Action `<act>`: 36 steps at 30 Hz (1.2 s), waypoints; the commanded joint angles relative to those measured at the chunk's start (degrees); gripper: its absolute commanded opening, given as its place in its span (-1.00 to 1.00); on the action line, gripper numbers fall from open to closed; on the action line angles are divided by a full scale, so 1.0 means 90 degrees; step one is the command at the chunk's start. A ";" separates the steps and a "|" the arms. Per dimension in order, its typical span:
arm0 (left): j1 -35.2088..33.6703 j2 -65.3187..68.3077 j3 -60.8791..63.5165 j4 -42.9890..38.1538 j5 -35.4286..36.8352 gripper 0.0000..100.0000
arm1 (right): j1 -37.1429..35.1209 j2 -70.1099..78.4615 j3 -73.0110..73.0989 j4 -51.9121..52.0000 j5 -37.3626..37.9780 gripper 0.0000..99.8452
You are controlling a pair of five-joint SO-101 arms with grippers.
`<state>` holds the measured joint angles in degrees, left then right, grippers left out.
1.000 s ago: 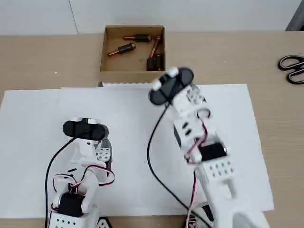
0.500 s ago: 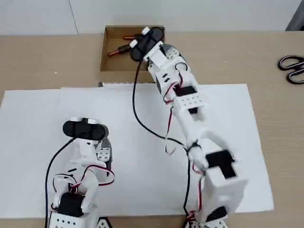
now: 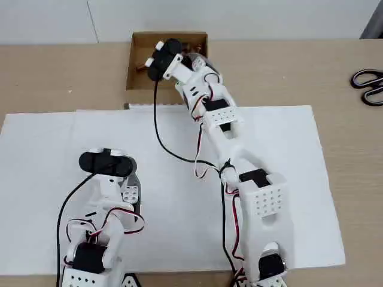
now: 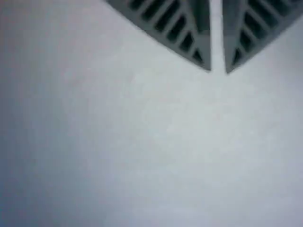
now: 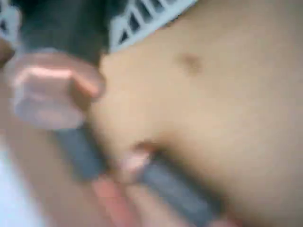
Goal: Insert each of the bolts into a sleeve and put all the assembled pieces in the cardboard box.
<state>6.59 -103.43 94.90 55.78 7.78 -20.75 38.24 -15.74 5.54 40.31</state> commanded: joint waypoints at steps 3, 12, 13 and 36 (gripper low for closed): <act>-0.0039 -0.0049 -0.0034 0.0029 0.0020 -0.99 | -0.0054 -0.0142 -0.0410 0.0024 0.0078 -0.68; -0.0039 -0.0049 -0.0034 0.0029 0.0020 -0.99 | -0.0034 -0.0474 -0.0430 0.0044 0.0059 -0.69; -0.0039 -0.0049 -0.0034 0.0029 0.0020 -0.99 | -0.0034 -0.0601 -0.0420 0.0073 0.0049 -0.72; -0.0039 -0.0049 -0.0024 0.0029 -0.0010 -0.99 | 0.0171 -0.3775 -0.0391 0.3502 -0.1358 -0.99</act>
<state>6.59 -103.43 94.90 55.78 7.78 -20.48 11.34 -16.88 32.88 31.78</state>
